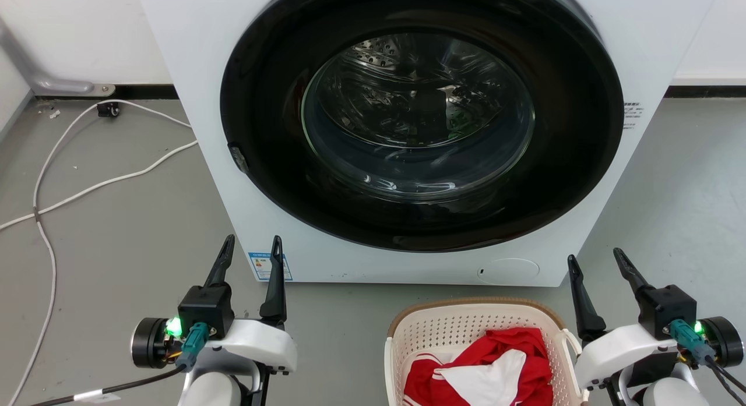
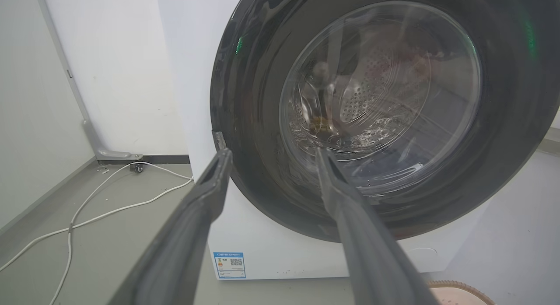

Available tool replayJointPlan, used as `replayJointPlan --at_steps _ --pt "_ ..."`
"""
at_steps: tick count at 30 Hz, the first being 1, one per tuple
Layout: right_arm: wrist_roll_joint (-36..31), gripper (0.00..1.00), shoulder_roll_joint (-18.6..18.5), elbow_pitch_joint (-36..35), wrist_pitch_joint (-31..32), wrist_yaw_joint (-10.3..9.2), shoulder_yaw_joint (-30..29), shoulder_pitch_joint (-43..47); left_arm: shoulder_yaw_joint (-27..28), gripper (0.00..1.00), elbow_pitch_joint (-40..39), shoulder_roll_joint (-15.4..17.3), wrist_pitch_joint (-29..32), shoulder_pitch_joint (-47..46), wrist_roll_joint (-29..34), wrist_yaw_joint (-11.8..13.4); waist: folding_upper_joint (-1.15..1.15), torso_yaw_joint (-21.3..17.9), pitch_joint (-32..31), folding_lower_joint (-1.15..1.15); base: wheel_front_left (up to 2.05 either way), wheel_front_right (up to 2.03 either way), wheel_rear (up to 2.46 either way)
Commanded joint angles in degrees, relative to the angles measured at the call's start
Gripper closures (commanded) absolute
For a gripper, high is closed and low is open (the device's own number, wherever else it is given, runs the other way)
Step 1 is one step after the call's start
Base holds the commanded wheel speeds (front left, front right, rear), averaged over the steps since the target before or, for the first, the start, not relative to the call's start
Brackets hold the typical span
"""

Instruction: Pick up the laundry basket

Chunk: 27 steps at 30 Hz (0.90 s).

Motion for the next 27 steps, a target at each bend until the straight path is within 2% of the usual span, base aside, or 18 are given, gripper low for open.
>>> replayJointPlan --at_steps 1,19,27 --pt "0.4 0.00 0.2 0.1 -0.2 -0.02 0.0 -0.8 0.1 0.00 -0.1 0.0 -0.4 0.4 -0.2 0.2 0.00 0.0 0.0 0.00 0.00 0.00 0.00" --pt "1.7 0.00 0.2 0.9 0.1 -0.02 -0.3 -1.2 -0.1 0.00 -0.1 0.0 -0.3 -0.1 -0.4 0.4 0.00 0.2 0.6 0.00 0.00 0.00 0.00" --pt "1.2 0.00 0.2 1.1 1.4 -0.02 -1.4 -3.3 -1.3 0.00 -0.2 0.0 -0.3 -3.9 0.1 0.1 0.00 -0.5 4.3 0.00 0.00 0.00 0.00"
